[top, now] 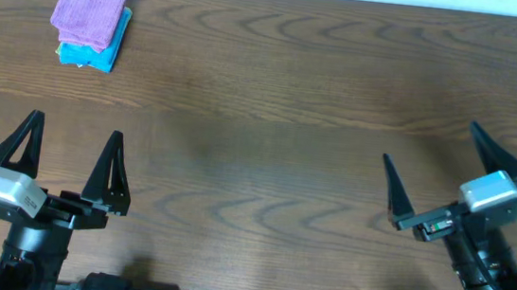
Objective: Fold the cloth
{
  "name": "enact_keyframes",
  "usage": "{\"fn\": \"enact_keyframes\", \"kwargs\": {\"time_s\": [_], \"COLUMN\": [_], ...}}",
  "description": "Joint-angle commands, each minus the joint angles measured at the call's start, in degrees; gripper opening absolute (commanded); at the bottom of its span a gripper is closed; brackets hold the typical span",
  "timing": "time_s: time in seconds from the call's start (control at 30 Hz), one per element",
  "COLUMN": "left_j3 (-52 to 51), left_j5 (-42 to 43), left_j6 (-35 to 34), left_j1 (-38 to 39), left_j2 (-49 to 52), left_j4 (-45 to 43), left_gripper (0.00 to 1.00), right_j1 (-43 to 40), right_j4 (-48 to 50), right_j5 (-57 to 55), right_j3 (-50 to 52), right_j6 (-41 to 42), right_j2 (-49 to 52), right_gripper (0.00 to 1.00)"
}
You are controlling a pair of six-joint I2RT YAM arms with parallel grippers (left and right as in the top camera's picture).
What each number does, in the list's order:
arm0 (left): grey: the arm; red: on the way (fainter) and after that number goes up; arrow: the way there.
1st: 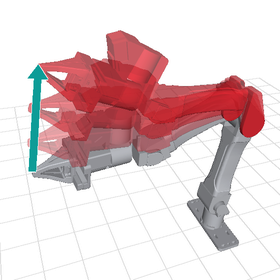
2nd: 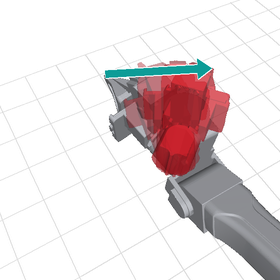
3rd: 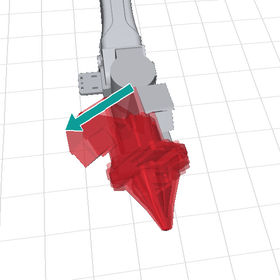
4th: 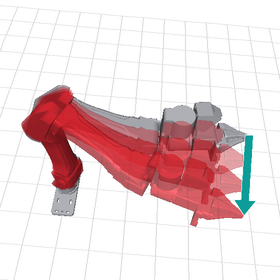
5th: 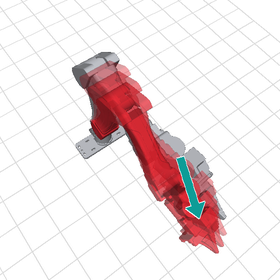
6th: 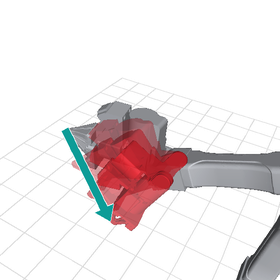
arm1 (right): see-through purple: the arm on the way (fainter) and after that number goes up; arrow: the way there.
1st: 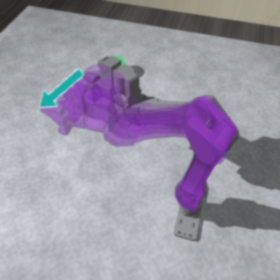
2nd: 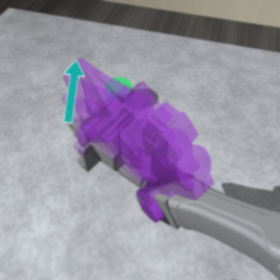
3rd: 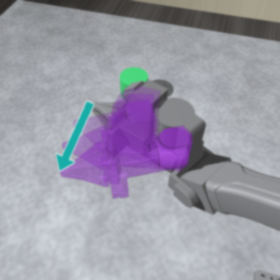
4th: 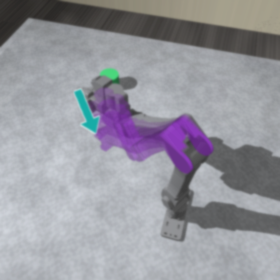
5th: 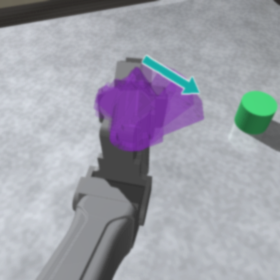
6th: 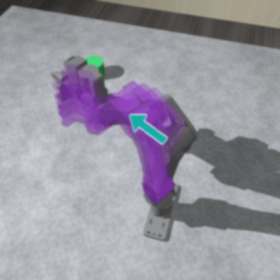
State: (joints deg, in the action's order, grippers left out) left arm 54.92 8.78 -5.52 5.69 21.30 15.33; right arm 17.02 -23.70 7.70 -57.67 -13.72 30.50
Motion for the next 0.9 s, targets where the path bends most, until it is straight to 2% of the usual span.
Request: {"fn": "enact_keyframes", "kwargs": {"time_s": [0.0,0.13,0.37,0.4,0.47,0.5,0.57,0.7,0.87], "left_j3": [-0.1,-0.1,-0.1,-0.1,-0.2,-0.2,-0.2,-0.4,-5.9], "left_j5": [-0.2,-0.2,-0.4,-2.7,-19.9,-22.4,-22.9,-22.9,-22.9], "left_j6": [0.4,0.4,0.4,0.4,-1.4,-1.8,-1.7,-1.7,-1.8], "left_j1": [0.2,0.2,0.2,0.2,0.0,0.0,0.0,0.0,-0.3], "left_j2": [-0.3,-0.3,-0.3,-0.3,-0.3,-0.3,-0.3,-0.3,-5.0], "left_j4": [0.8,5.8,27.5,30.9,36.9,38.9,39.9,39.1,32.8], "left_gripper": [0.95,0.95,0.97,0.95,0.95,0.95,0.95,0.95,0.95], "right_j1": [-0.7,-0.7,-0.7,-0.7,-0.7,-0.7,-0.7,-0.7,-0.7], "right_j4": [-3.6,-12.0,-33.9,-36.5,-42.9,-45.2,-49.7,-49.3,-49.3], "right_j5": [0.4,0.4,0.5,0.5,0.4,0.4,0.5,0.5,0.5], "right_j3": [0.2,0.2,0.2,0.2,0.2,0.2,0.2,0.2,0.2], "right_j6": [-0.5,-0.5,-0.5,-0.5,-0.5,-0.5,-0.6,-0.5,-0.5], "right_j2": [-0.2,-0.2,-0.2,-0.2,-0.2,-0.2,-0.2,-0.2,-0.2], "right_gripper": [0.99,0.99,0.99,0.99,0.99,0.99,0.99,0.99,0.99]}}
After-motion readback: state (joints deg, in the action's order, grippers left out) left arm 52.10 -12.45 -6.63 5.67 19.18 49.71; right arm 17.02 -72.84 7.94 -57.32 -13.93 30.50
